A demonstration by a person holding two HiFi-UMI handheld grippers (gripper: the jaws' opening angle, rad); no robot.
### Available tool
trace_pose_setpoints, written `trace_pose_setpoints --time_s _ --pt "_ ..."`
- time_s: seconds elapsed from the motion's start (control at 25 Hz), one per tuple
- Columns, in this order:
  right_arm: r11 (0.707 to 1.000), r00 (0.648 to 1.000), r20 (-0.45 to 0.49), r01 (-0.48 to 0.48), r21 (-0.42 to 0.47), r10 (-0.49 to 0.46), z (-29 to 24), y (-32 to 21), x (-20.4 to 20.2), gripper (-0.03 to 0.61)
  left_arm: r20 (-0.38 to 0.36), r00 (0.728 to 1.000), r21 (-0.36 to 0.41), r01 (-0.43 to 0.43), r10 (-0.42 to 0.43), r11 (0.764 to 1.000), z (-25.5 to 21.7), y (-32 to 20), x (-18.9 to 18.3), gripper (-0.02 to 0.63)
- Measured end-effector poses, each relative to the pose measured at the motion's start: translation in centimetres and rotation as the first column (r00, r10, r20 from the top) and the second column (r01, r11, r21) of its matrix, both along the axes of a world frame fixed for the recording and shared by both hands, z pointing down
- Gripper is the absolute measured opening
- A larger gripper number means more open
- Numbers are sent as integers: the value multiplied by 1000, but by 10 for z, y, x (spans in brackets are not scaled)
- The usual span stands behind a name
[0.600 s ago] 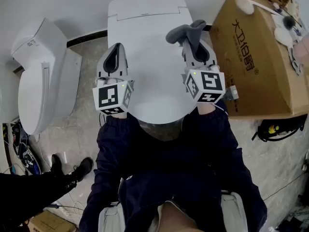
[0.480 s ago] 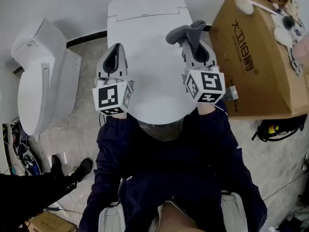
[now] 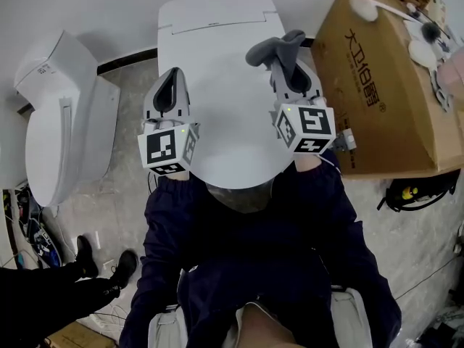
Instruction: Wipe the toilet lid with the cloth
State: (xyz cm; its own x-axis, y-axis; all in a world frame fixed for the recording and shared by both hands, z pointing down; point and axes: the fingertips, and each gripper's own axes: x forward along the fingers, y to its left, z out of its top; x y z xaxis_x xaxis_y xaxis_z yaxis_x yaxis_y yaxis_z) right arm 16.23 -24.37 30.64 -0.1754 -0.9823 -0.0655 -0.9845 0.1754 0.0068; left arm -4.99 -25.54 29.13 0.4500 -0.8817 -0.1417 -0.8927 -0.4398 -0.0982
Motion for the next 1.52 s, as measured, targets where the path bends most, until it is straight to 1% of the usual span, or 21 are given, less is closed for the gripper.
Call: trace_pose_setpoints --time_s 0.12,0.2,0.32,0.44,0.52,0.56,0.64,0.72,0.84,0.88,0.92,0.96,1.08,1.2,1.24,1.28,1.32,1.52 --pt "1000 1000 -19 2 -5 -3 1 -5 2 71 0 1000 -2 -3 3 1000 0 -1 1 15" --pt "1000 998 -65 4 -10 -5 1 -12 6 71 1 1000 -4 -5 5 1000 0 -1 2 15" --pt "1000 981 -193 15 -13 -18 1 -35 18 71 1 1000 -9 -10 10 1000 -1 -2 5 15" --pt "999 933 -357 37 -34 -47 5 -68 31 70 7 1000 -12 -12 12 1000 -2 -4 10 15" --pt "996 888 -452 55 -66 -79 12 -92 36 69 11 1000 -16 -10 11 1000 -2 -6 13 15" --pt "995 860 -500 65 -79 -96 17 -103 38 69 12 1000 -19 -9 9 1000 -1 -6 15 15" --pt "991 791 -598 84 -108 -133 29 -126 41 69 15 1000 -24 -7 7 1000 0 -7 19 15" --pt "986 705 -690 96 -140 -167 42 -147 44 70 19 1000 -27 -4 5 1000 1 -9 23 15" --pt "978 555 -805 108 -180 -209 59 -178 43 69 31 1000 -31 3 -2 1000 2 -10 28 15" --pt "976 509 -833 111 -190 -220 64 -187 42 69 35 999 -31 7 -6 999 2 -10 30 15" --pt "973 470 -852 115 -198 -229 67 -197 41 69 39 999 -32 12 -11 999 2 -10 30 15" --pt "971 439 -866 118 -207 -238 71 -206 40 69 42 999 -31 18 -17 999 1 -9 31 15" --pt "962 361 -892 119 -244 -271 82 -231 39 69 52 998 -28 40 -39 999 0 -8 30 15" --pt "948 269 -909 110 -300 -319 100 -248 43 69 56 997 -28 59 -57 998 1 -8 29 15" --pt "941 243 -909 106 -321 -338 106 -251 44 69 56 997 -30 63 -61 998 1 -8 29 15" --pt "935 226 -907 103 -340 -354 111 -253 45 69 57 996 -31 65 -63 997 2 -8 29 15" --pt "930 221 -903 102 -354 -368 113 -255 46 69 59 996 -32 67 -65 997 2 -8 30 15" --pt "908 234 -877 100 -408 -419 114 -245 46 67 55 997 -34 56 -54 998 4 -8 32 15"
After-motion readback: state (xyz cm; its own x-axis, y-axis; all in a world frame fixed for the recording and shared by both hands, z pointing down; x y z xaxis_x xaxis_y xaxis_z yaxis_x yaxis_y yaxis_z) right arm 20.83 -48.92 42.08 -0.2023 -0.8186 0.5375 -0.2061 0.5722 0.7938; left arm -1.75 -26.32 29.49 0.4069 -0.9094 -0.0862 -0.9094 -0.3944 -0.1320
